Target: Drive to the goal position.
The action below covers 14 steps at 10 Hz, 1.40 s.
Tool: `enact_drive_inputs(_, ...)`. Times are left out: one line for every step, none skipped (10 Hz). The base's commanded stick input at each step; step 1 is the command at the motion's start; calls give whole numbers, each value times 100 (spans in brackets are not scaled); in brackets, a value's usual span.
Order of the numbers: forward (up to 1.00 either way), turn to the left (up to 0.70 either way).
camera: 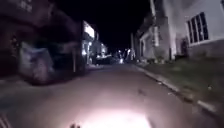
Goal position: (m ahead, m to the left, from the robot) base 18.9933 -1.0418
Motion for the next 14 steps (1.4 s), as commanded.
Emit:
enact_drive_inputs(100, 0)
enact_drive_inputs(100, 0)
enact_drive_inputs(100, 0)
enact_drive_inputs(100, -27)
enact_drive_inputs(100, -27)
enact_drive_inputs(100, -27)
enact_drive_inputs(100, -27)
enact_drive_inputs(100, -27)
enact_drive_inputs(100, -27)
enact_drive_inputs(100, -21)
enact_drive_inputs(100, -3)
enact_drive_inputs(100, 0)
enact_drive_inputs(100, 0)
enact_drive_inputs(100, 0)
